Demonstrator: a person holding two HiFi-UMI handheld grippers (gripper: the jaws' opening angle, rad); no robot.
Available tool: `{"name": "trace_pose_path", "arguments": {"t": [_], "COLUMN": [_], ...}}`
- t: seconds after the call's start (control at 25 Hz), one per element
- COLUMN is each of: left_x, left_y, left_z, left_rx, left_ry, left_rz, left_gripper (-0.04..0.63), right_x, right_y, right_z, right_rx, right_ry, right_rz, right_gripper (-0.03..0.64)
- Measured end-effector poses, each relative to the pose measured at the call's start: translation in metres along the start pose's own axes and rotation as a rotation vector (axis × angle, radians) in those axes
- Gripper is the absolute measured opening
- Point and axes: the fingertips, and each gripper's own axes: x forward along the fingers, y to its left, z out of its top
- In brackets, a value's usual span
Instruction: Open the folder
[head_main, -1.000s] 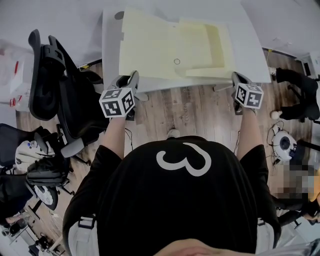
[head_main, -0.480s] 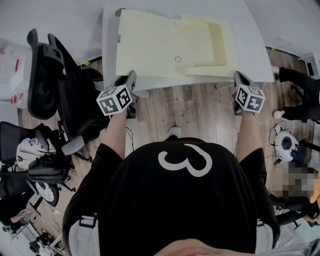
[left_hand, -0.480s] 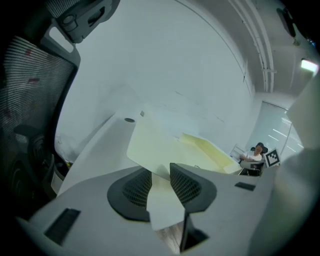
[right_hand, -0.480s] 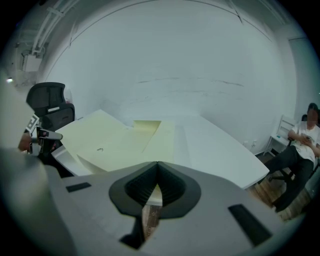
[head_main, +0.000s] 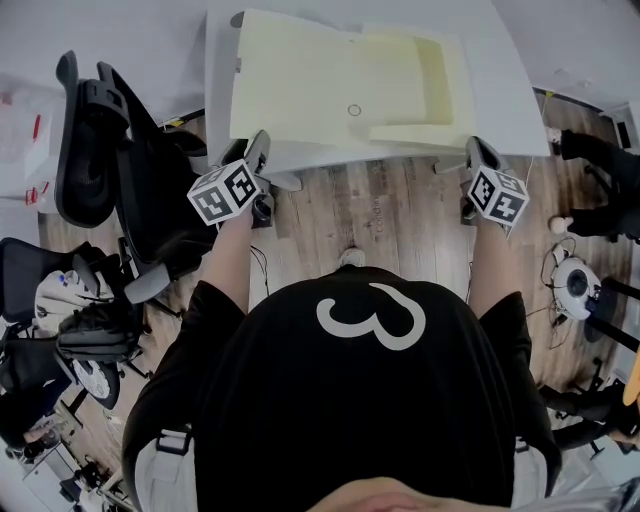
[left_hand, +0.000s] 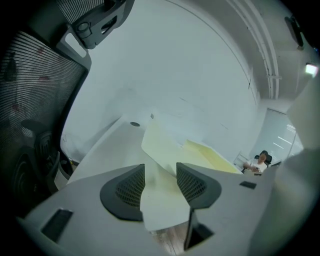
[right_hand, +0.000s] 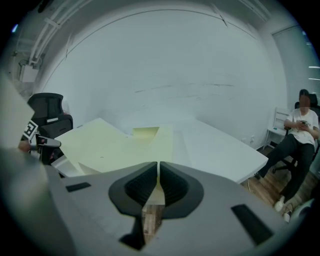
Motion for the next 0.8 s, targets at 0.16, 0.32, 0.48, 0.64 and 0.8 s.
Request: {"name": "trace_pose_path", "arguments": {"t": [0.16,0.32,0.48,0.64,0.8], "left_x": [-0.009,-0.023,-0.044,-0.072,-0.109], "left_y": [-0.01,-0.034,-0.062,-0.098,-0.148], "left_z": [0.007,0.012,0.014,0.007,-0.008], "left_rx": [0.018,0.05,0.084,0.113,0.186], "left_ry": [-0.021,-0.042,-0.071,-0.084,-0.085], "left_rz": [-0.012,-0.037,-0.08,-0.131,-0.216], "left_gripper": [0.187,0.189,0.19,0.19,0.19], "right_x": [-0.013,-0.041,-0.075,-0.118,-0.17], "right_y": [0.008,0.018,0.037,0.051,0.073], "right_z": [0.0,-0.008,-0.014,-0.012,0.001], "right_rx": [0.003,0.052,0.044,0.03,0.002], "right_ry": [-0.04,-0.049,-0.065,-0.096,-0.148], "right_rz": [0.007,0.059,0.116,0.158,0.231], "right_gripper": [0.025,0.025,0.025,0.025,0.025]}}
